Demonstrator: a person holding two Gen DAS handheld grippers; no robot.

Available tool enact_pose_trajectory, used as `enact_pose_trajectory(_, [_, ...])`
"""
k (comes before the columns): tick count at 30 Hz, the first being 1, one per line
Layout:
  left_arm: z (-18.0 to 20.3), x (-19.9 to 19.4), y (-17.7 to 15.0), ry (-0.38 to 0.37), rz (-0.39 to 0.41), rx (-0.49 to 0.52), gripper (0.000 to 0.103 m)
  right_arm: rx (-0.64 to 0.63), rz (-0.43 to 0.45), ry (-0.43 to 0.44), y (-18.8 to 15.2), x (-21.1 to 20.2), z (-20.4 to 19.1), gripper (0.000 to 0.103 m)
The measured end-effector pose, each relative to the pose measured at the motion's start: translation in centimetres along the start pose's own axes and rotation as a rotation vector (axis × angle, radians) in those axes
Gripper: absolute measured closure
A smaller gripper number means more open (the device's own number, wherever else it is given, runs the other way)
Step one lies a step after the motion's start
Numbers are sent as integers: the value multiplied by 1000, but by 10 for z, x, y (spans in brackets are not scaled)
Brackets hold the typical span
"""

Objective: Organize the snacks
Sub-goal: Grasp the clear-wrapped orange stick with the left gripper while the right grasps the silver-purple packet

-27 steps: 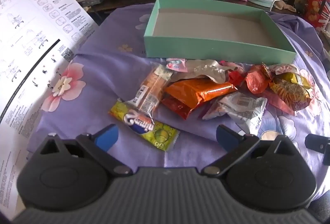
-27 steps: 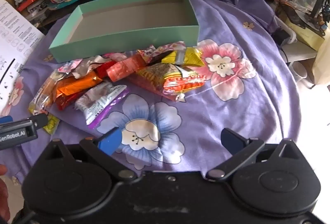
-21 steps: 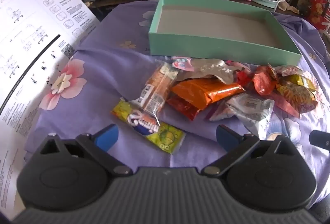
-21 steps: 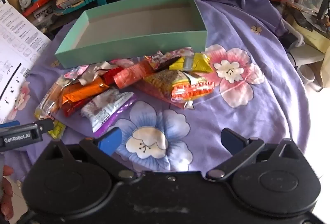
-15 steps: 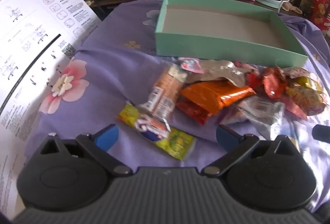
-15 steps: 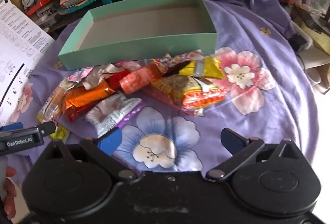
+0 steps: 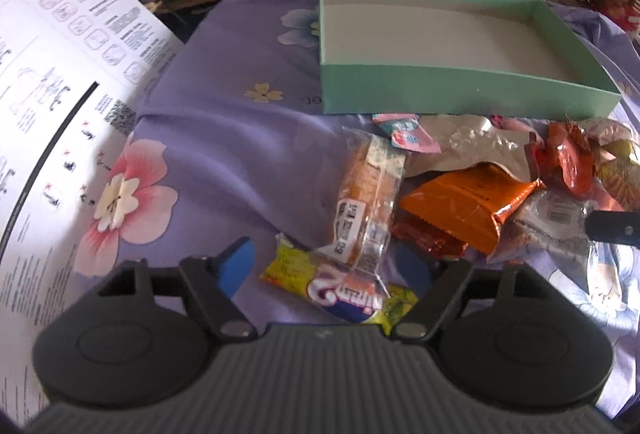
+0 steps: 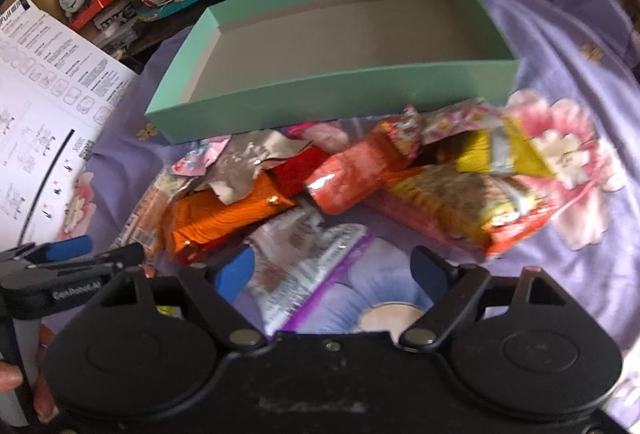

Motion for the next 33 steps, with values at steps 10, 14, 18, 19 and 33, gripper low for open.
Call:
enact_pose_trajectory(10, [-1, 22, 12, -46, -25, 29, 36, 28, -58, 22, -1, 35, -15, 59])
enact_pose_trajectory(14, [0, 29, 14, -74, -34, 28, 45, 54, -55, 44, 1, 30, -6, 77])
enact_pose_trajectory(18, [5, 37, 16, -81, -48, 48, 49, 42, -94, 64, 1, 33, -5, 71])
enact_pose_trajectory(19, [5, 40, 17, -81, -49, 49, 49, 47, -102, 68, 4, 36, -7, 67])
enact_pose_trajectory(33, [2, 33, 16, -101, -32, -40, 67, 26, -71, 129, -1, 24, -10, 89])
Point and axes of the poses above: each gripper's, at about its wrist camera, not at the fingertips, and x roughly the way its jaws point, z to its right, y to its top, the point moved 1 cm from there along x, roughly the way its jaws point, and after that the axes turned 2 degrees about -y, right-handed, at the moved point
